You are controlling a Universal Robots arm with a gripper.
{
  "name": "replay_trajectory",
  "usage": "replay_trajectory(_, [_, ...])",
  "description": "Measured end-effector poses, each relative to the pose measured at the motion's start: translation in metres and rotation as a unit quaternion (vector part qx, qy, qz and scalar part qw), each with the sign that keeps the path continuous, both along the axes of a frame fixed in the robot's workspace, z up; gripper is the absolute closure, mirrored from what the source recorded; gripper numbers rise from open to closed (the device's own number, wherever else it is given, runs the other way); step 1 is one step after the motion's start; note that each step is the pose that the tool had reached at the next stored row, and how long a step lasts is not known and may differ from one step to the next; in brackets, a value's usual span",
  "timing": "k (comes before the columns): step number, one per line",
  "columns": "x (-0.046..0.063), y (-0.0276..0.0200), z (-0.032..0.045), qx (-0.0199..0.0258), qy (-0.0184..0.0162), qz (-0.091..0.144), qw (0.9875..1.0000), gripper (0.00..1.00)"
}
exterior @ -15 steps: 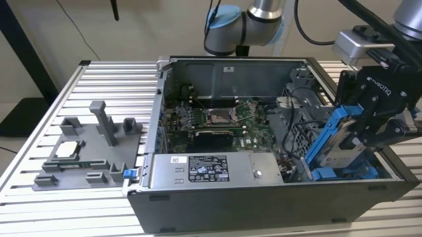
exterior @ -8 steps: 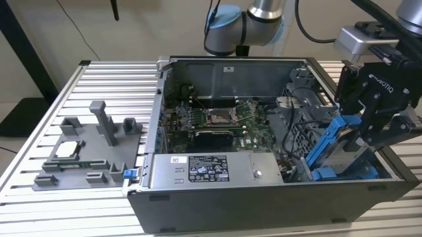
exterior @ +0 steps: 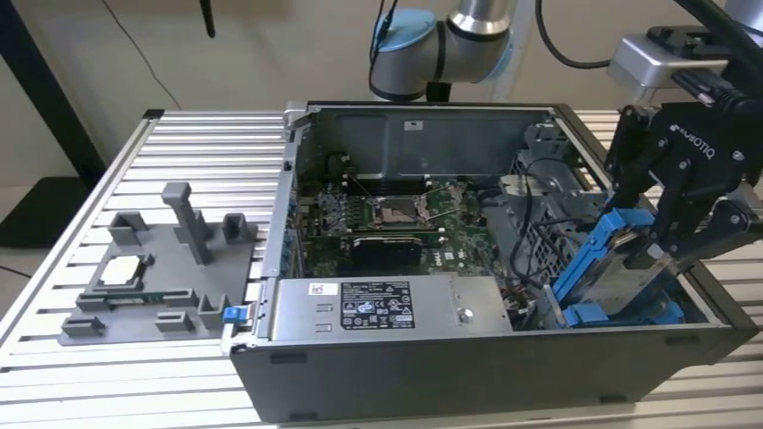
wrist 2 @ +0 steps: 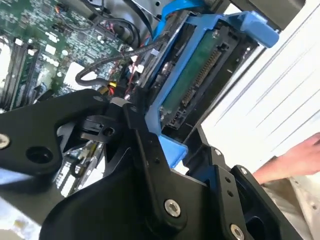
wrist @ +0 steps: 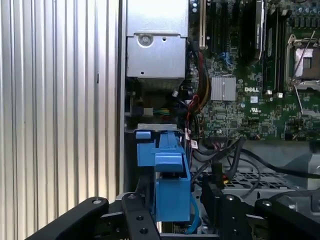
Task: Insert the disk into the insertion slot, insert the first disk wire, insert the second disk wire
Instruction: 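Insert the first disk wire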
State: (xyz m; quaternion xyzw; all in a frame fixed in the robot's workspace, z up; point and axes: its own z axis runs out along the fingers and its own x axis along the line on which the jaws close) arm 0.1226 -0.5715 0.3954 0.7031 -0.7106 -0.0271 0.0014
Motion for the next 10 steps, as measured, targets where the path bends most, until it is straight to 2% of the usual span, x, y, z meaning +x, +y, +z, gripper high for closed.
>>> replay_trajectory(1, [-0.0011,0.0000,-0.0002,0.0057,0.0000,-0.002,1.0000,0.00])
replay_trajectory(8, [-0.0091,0.0000,-0.0008,0.0310,-0.0003,-0.017,0.9994,0.00])
replay_trajectory(10, [-0.0090,-0.0005,-0.0007,0.0322,-0.0001,-0.018,0.9993,0.00])
